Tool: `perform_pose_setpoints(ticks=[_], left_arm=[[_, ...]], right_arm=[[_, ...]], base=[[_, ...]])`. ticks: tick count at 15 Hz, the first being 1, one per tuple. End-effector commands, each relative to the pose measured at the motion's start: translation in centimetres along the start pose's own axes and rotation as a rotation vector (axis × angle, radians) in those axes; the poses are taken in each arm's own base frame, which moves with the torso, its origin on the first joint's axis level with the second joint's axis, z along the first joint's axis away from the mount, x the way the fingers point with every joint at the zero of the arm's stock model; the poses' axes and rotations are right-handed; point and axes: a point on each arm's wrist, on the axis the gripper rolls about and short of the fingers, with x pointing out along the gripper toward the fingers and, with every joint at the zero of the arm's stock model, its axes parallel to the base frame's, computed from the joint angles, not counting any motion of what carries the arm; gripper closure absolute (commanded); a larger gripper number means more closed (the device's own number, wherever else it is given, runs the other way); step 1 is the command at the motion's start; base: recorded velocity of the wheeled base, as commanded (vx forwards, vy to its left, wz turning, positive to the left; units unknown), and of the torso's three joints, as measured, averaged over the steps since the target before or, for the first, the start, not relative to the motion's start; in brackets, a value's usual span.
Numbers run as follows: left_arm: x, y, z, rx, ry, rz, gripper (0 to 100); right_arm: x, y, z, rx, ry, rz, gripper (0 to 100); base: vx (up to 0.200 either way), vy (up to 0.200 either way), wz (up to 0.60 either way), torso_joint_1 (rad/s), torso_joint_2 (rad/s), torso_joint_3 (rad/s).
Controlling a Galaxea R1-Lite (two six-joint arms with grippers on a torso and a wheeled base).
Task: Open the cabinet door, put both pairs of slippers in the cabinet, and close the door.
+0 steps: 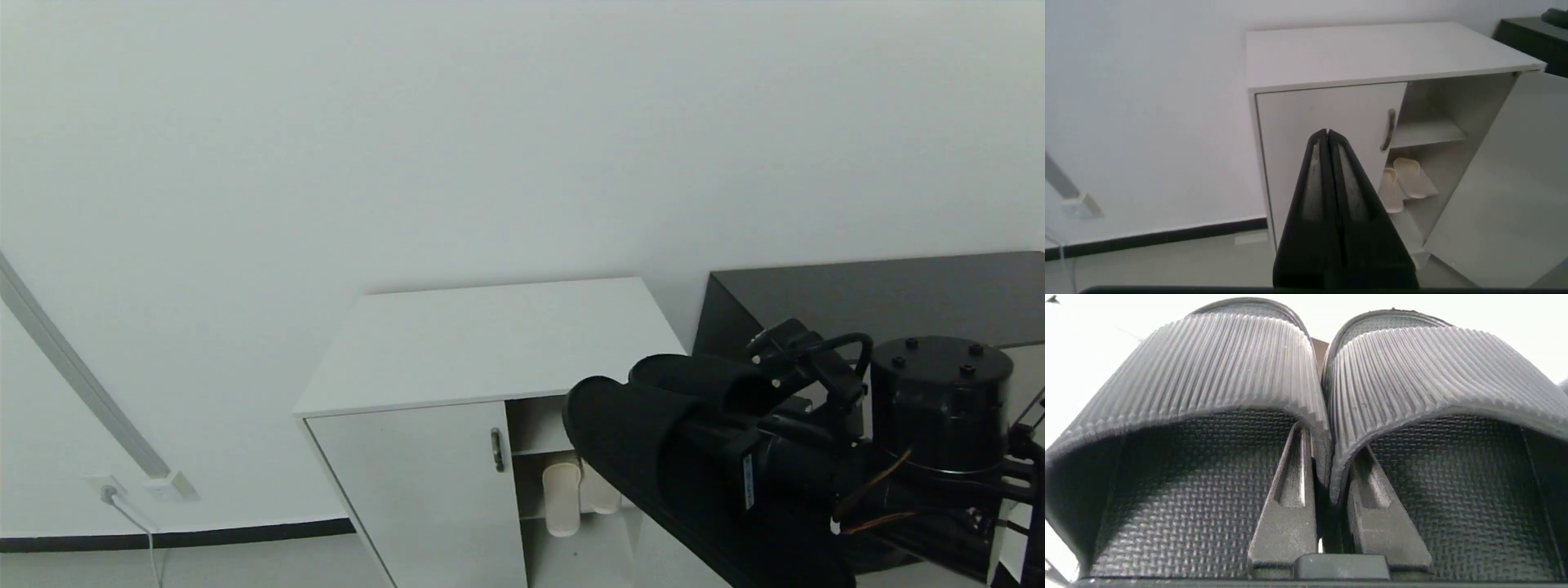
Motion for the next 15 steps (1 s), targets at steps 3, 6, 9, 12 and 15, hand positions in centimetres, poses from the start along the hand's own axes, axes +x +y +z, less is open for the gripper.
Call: perform_pose_setpoints(ticks=[3,6,9,12,15], left_arm=[[0.0,0.0,0.0,0.000,0.001,0.000,100],[0.0,0.0,0.0,0.000,0.001,0.000,100],[0.0,0.0,0.0,0.000,0.001,0.000,100],[0.0,0.0,0.0,0.000,-0.001,0.000,100],[0.0,0.0,0.0,0.000,0.001,0.000,100]], right_arm=[[0.1,0.1,-0.2,-0.010,0.004,0.005,100],[0.1,0.3,-0.3,-0.012,0.005,0.017,100],[-0.1,0.7,-0.5,-0.017,-0.005,0.038,100],[0.2,0.8,-0.8,-0.019,0.003,0.040,100],[0.4,0.8,-1.1,-0.019,-0.002,0.041,100]], base=[[0.000,0.000,0.00,0.000,0.00,0.000],[0.000,0.000,0.00,0.000,0.00,0.000],[0.000,0.000,0.00,0.000,0.00,0.000],[0.000,0.000,0.00,-0.037,0.08,0.046],[0.000,0.000,0.00,-0.150,0.34,0.183]])
